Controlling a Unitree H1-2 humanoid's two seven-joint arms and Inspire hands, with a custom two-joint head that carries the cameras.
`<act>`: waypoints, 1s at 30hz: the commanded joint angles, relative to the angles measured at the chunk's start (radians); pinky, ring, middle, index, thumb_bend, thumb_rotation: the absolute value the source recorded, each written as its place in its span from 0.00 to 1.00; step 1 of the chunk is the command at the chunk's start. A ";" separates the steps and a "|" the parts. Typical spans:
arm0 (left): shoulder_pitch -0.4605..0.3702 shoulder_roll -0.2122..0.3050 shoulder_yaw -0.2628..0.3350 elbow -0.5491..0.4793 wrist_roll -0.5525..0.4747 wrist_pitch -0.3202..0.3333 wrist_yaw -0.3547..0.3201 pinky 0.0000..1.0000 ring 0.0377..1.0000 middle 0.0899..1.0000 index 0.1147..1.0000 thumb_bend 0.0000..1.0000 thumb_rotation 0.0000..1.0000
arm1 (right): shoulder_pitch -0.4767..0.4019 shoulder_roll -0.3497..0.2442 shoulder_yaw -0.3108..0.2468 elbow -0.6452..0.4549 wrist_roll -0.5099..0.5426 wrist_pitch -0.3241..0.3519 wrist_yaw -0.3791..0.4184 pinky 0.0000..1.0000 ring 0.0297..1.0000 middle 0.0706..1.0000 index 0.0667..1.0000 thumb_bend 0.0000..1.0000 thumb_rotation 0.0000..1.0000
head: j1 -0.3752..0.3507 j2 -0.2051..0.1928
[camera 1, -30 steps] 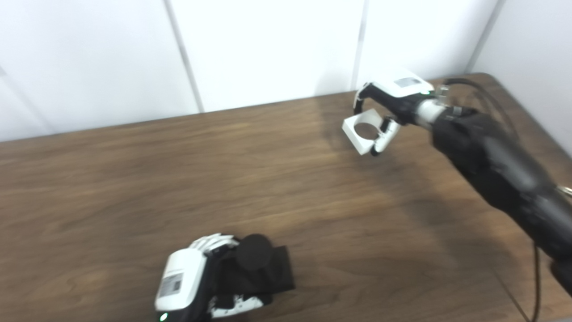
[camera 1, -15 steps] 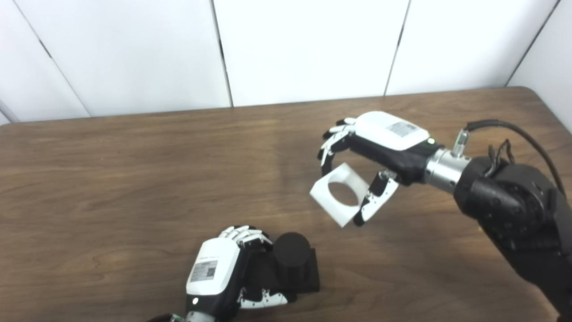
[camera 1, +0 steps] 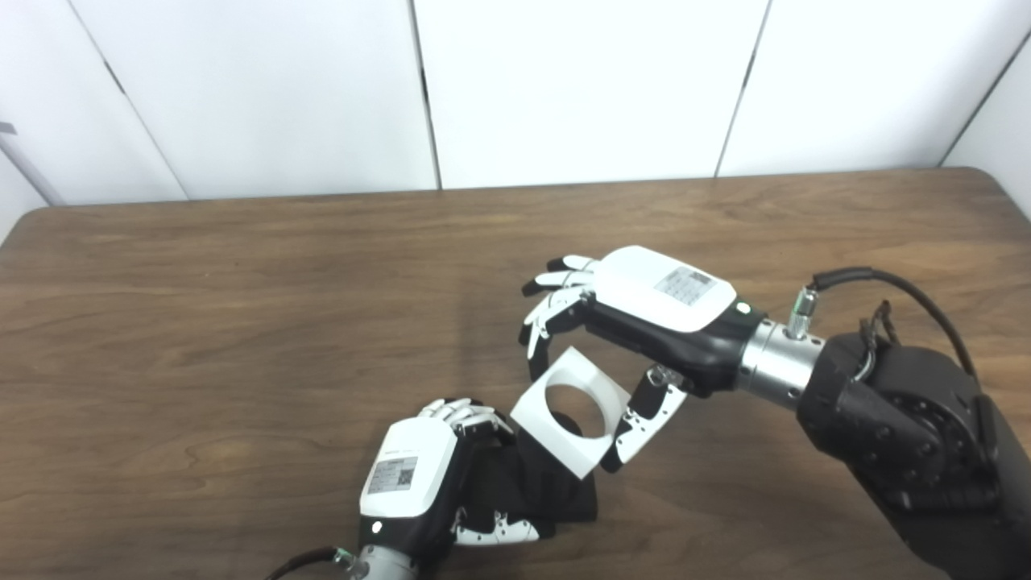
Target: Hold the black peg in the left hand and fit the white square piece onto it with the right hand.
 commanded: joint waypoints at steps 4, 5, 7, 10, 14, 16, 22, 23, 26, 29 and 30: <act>0.002 -0.027 -0.019 0.013 0.000 0.016 -0.045 0.87 0.81 0.72 0.41 0.52 0.05 | -0.004 0.021 0.001 -0.011 -0.024 -0.040 -0.008 0.97 0.90 0.72 0.44 0.52 0.13 | -0.001 0.001; 0.002 -0.027 -0.020 0.013 0.000 0.017 -0.044 0.87 0.81 0.72 0.41 0.52 0.05 | -0.002 0.024 0.002 -0.009 -0.025 -0.043 -0.007 0.97 0.90 0.72 0.44 0.52 0.13 | -0.001 0.001; 0.001 -0.027 -0.022 0.014 0.000 0.018 -0.042 0.87 0.81 0.72 0.41 0.52 0.05 | 0.001 0.027 0.003 -0.006 -0.023 -0.048 -0.007 0.97 0.91 0.72 0.44 0.52 0.13 | -0.001 0.003; 0.000 -0.028 -0.024 0.014 0.000 0.020 -0.038 0.87 0.81 0.72 0.41 0.52 0.05 | 0.002 0.030 0.007 0.002 -0.032 -0.061 -0.006 0.97 0.91 0.72 0.44 0.52 0.13 | -0.001 0.005; -0.001 -0.028 -0.027 0.010 -0.002 0.024 -0.038 0.87 0.81 0.72 0.41 0.52 0.05 | 0.007 0.033 0.006 0.016 -0.029 -0.076 -0.008 0.97 0.91 0.72 0.44 0.52 0.13 | -0.001 0.006; -0.001 -0.027 -0.028 0.008 0.000 0.028 -0.043 0.87 0.81 0.72 0.41 0.52 0.05 | 0.012 0.037 0.005 0.022 -0.027 -0.079 -0.011 0.97 0.91 0.73 0.44 0.52 0.13 | -0.001 0.006; -0.001 -0.024 -0.029 0.005 -0.002 0.027 -0.042 0.87 0.81 0.72 0.41 0.52 0.05 | 0.019 0.046 0.010 0.037 -0.043 -0.092 -0.015 0.97 0.91 0.72 0.44 0.52 0.13 | -0.005 0.008; -0.001 -0.024 -0.029 0.004 -0.003 0.026 -0.042 0.87 0.81 0.72 0.41 0.52 0.05 | 0.020 0.047 0.010 0.038 -0.045 -0.094 -0.013 0.97 0.91 0.72 0.44 0.52 0.13 | -0.005 0.008; 0.000 -0.023 -0.031 0.000 -0.001 0.028 -0.047 0.87 0.81 0.72 0.41 0.52 0.05 | 0.026 0.050 0.008 0.045 -0.045 -0.103 -0.015 0.96 0.91 0.72 0.44 0.52 0.13 | -0.006 0.009; 0.001 -0.023 -0.032 -0.002 -0.004 0.029 -0.048 0.87 0.81 0.72 0.41 0.52 0.05 | 0.032 0.053 0.007 0.052 -0.047 -0.115 -0.019 0.96 0.91 0.72 0.44 0.52 0.13 | -0.006 0.009; 0.001 -0.023 -0.032 -0.001 -0.004 0.028 -0.046 0.87 0.81 0.72 0.41 0.52 0.05 | 0.034 0.054 0.006 0.054 -0.049 -0.119 -0.020 0.96 0.91 0.72 0.44 0.52 0.13 | -0.006 0.009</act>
